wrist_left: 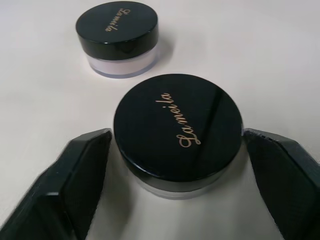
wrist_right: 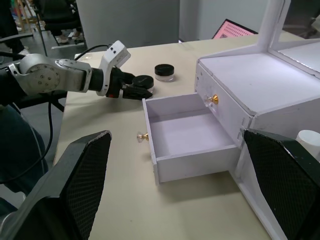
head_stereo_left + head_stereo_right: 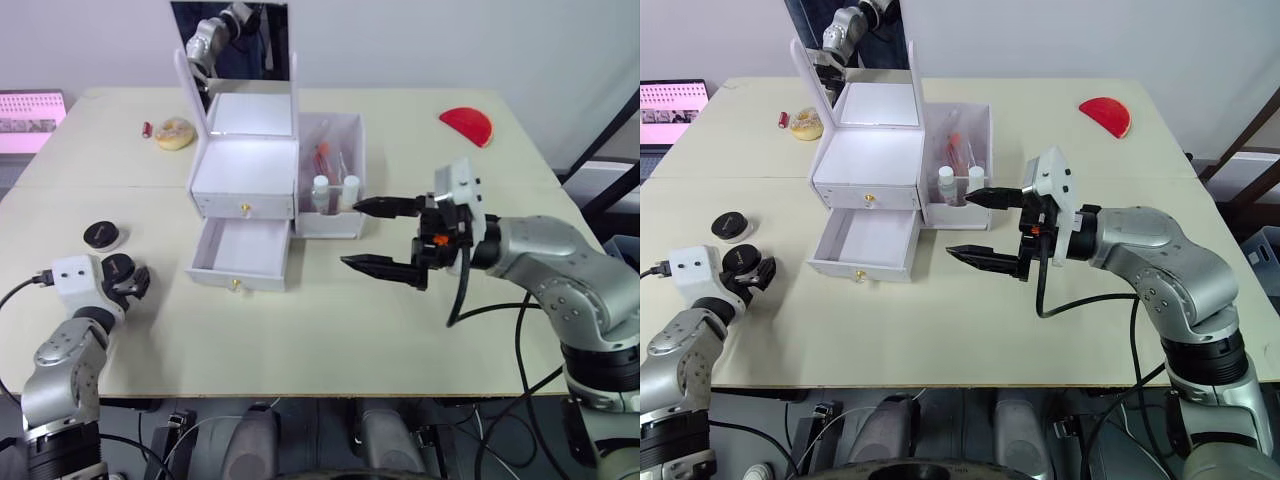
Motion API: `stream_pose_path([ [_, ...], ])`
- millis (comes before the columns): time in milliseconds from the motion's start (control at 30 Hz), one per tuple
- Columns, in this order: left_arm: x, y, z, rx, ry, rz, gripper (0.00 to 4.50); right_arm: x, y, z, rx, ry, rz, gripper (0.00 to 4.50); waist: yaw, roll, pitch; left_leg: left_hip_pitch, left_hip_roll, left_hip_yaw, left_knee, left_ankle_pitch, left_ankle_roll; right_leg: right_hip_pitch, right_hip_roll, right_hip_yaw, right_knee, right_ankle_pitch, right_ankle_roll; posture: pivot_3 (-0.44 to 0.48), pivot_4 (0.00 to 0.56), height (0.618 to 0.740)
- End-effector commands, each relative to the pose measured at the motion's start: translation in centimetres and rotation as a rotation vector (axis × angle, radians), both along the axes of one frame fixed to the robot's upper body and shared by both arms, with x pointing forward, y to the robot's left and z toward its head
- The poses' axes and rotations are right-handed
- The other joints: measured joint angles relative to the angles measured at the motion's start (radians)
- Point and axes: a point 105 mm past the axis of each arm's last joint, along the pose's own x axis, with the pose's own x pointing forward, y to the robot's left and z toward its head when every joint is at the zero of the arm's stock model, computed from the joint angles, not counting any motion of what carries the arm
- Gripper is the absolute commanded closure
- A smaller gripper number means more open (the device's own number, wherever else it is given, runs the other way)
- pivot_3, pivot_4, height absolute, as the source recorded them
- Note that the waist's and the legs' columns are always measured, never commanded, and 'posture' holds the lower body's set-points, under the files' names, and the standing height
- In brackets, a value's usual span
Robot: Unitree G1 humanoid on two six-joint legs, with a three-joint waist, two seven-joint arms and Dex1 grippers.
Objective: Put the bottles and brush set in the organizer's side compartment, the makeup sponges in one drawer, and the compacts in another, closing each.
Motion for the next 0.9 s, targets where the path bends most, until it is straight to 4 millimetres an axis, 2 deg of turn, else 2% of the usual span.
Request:
stream_pose_path([
  [33,0.2,0.2,1.3,0.025,-0.049,-0.012,1.85,-0.5,0.2,0.6,0.006,-0.034,0.015,0.00,0.000,0.000,0.000,0.000,0.000,0.000,0.000,0.000,0.000,0.000,0.000,0.000,0.000,0.000,0.000,0.000,0.150,0.739],
  [300,0.3,0.3,2.3,0.025,-0.095,-0.027,1.87,-0.4,0.2,0.5,0.001,-0.032,0.008,0.00,0.000,0.000,0.000,0.000,0.000,0.000,0.000,0.000,0.000,0.000,0.000,0.000,0.000,0.000,0.000,0.000,0.150,0.739],
  [467,0.1,0.4,6.6,0.062,-0.247,-0.128,1.87,-0.3,0.1,0.3,-0.006,-0.027,-0.004,0.00,0.000,0.000,0.000,0.000,0.000,0.000,0.000,0.000,0.000,0.000,0.000,0.000,0.000,0.000,0.000,0.000,0.150,0.739],
  [567,0.0,-0.6,9.3,0.053,-0.320,-0.275,1.87,-0.3,0.0,0.2,-0.008,-0.027,-0.011,0.00,-0.001,0.000,0.000,0.000,0.000,0.000,0.000,0.000,0.000,0.000,0.000,0.000,0.000,0.000,0.000,0.000,0.150,0.739],
  [633,-0.1,-1.8,10.3,0.037,-0.325,-0.409,1.87,-0.2,0.1,0.3,-0.004,-0.030,-0.014,0.00,-0.002,0.000,0.000,0.000,0.000,0.000,0.000,0.000,0.000,0.000,0.000,0.000,0.000,0.000,0.000,0.000,0.150,0.739],
  [733,-0.6,-4.0,10.5,0.032,-0.262,-0.649,1.87,-0.3,0.1,0.5,0.004,-0.039,-0.011,0.00,-0.002,0.000,0.000,0.000,0.000,0.000,-0.001,0.000,0.000,0.000,0.000,0.000,-0.001,0.000,0.000,0.000,0.150,0.739],
  [900,-0.6,-7.1,10.6,0.028,-0.159,-0.941,1.87,-0.3,0.0,1.1,0.007,-0.054,-0.005,0.00,0.000,0.001,0.001,-0.001,0.000,0.000,-0.001,0.000,0.000,-0.001,0.000,0.000,-0.001,0.000,0.000,0.000,0.150,0.739],
])
